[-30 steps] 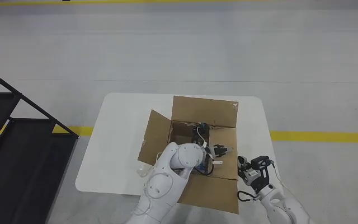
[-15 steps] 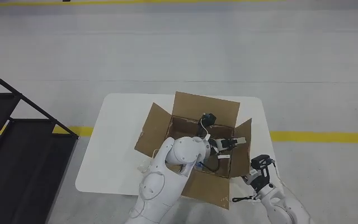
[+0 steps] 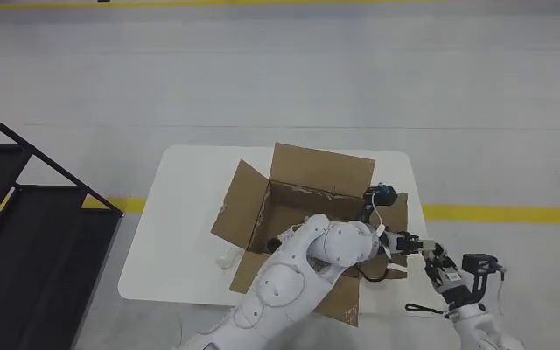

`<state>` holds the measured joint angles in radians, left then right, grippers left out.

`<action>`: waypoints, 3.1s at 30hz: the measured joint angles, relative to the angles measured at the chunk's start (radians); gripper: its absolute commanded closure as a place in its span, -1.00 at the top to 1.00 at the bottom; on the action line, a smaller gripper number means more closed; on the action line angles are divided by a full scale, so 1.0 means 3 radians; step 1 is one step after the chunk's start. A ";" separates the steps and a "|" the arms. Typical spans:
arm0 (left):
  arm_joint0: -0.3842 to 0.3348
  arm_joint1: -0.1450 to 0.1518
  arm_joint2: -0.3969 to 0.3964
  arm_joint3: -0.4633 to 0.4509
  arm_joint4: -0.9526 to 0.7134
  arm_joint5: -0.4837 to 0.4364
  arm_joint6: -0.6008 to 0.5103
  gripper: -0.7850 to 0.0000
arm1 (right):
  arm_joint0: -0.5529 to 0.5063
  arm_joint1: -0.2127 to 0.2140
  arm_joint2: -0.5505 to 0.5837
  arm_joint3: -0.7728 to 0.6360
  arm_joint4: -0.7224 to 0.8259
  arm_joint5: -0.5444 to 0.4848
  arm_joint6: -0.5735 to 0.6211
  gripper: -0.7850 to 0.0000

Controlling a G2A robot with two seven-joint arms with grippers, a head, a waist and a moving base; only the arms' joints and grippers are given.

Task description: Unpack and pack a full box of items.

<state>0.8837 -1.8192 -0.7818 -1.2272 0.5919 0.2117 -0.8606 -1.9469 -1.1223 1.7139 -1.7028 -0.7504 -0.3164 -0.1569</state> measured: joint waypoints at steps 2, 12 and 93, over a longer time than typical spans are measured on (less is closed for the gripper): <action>-0.0088 -0.0024 0.0112 0.0121 0.0091 0.0021 0.0011 1.00 | -0.0066 -0.0007 0.0084 0.0028 0.0342 -0.0123 0.0030 1.00; -0.0205 0.0056 0.0286 -0.0113 0.0913 -0.0005 -0.0289 1.00 | -0.0024 -0.0022 0.0142 0.0203 0.1566 -0.0869 0.0426 0.80; 0.0854 0.0989 -0.2329 -0.2916 0.2244 -0.1976 -0.1929 1.00 | 0.0280 -0.0005 0.0014 -0.1374 -0.0986 0.0071 0.0790 -1.00</action>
<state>1.1400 -1.5227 -1.4807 -2.1020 1.2653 -0.3813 -1.4394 -1.8630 -1.1239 1.7181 -2.1151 -1.0461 -0.2951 0.0802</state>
